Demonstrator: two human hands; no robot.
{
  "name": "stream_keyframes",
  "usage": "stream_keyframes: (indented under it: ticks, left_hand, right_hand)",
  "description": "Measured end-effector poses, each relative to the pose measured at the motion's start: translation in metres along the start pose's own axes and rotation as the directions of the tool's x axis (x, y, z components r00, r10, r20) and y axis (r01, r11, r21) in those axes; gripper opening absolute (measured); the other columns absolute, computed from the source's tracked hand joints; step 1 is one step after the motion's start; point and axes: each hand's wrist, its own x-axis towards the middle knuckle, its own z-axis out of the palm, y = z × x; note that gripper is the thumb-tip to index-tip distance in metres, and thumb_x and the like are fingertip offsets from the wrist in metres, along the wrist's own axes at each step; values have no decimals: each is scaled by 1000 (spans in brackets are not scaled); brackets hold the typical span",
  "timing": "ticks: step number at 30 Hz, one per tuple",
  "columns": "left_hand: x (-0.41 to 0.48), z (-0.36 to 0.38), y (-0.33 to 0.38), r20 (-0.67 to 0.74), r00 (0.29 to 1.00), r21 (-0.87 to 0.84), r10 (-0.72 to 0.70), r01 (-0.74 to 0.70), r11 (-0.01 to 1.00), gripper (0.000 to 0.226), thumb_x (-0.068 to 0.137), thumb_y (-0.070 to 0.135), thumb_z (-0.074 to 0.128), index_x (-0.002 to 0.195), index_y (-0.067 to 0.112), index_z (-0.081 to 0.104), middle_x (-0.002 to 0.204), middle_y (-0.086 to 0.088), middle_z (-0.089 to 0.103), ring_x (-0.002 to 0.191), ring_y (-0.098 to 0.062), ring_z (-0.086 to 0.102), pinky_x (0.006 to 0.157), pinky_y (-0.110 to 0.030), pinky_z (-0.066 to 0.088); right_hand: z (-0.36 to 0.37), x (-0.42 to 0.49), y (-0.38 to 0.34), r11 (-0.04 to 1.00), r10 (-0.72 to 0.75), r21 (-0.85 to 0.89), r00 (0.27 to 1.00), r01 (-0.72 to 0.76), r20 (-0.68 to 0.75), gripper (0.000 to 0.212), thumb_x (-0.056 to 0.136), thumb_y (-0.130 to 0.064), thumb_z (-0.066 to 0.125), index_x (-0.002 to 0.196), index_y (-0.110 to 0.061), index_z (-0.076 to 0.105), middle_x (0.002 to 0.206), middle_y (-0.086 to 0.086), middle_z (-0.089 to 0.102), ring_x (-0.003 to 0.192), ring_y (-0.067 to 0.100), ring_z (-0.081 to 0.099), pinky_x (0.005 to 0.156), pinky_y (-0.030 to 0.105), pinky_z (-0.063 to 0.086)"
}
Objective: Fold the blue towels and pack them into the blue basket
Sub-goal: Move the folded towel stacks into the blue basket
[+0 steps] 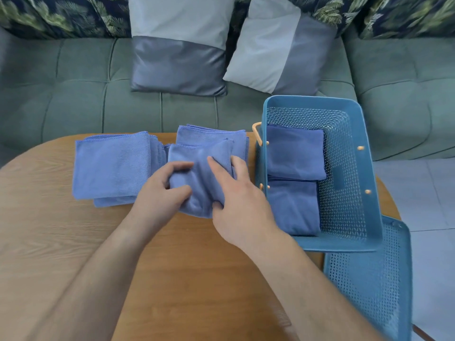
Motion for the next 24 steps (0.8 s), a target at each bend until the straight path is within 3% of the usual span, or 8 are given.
stream_keyframes:
  ticks: [4,8,11,14,16,19,21,24]
  left_hand:
    - [-23,16,24,68,975,56,213,-217,975,64,85,11,70,135,46,51,124,23,52,95,0,59,79,-12,46]
    - [-33,57,48,164,924,295,345,-379,877,66,86,32,73,145,40,44,117,19,40,90,1,53,74,-12,40]
    - [-43,102,67,218,892,398,395,-451,798,64,92,35,67,150,30,41,137,8,34,98,-4,54,83,-21,42]
    - [-47,149,74,314,883,549,348,-468,693,63,96,31,59,153,25,33,146,-2,27,111,-24,59,88,-33,46]
    - [-45,173,73,357,889,675,288,-459,578,56,96,25,56,147,19,36,138,-7,31,97,-30,61,77,-36,46]
    - [-41,192,70,382,908,842,175,-419,339,38,92,13,53,128,13,41,127,-10,36,69,-21,45,65,-30,32]
    - [-37,200,69,402,906,872,134,-423,247,40,89,8,52,127,11,42,129,-13,38,81,-22,56,68,-30,35]
    - [-25,210,64,426,903,870,56,-426,248,44,90,6,57,131,6,43,134,-17,36,100,-25,64,78,-33,47]
  right_hand:
    - [-40,-26,25,998,7,-57,996,-12,-85,86,91,-26,64,158,-46,14,163,-9,-1,112,28,58,87,39,46]
    - [-78,-44,67,982,83,-162,992,-97,-93,91,88,-34,70,158,-48,13,161,-13,0,109,27,62,88,38,50]
    - [-93,-48,107,963,168,-200,983,-179,-68,92,86,-36,74,157,-49,16,159,-15,7,113,32,60,91,40,51]
    - [-91,-46,149,943,243,-230,970,-242,-24,93,83,-33,76,156,-47,21,155,-11,17,117,33,58,89,40,51]
    - [-82,-40,167,937,272,-236,962,-257,32,91,82,-29,75,156,-43,25,150,-7,24,115,33,59,84,38,49]
    - [-64,-29,180,950,240,-236,963,-206,126,82,83,-23,70,153,-39,31,141,-1,31,108,35,59,75,34,42]
    - [-55,-19,185,953,231,-235,960,-191,160,74,86,-19,68,151,-34,35,137,3,33,107,35,58,75,35,40]
    - [-49,-8,189,948,238,-258,953,-186,189,69,88,-15,67,149,-28,38,136,7,33,109,36,59,77,36,43]
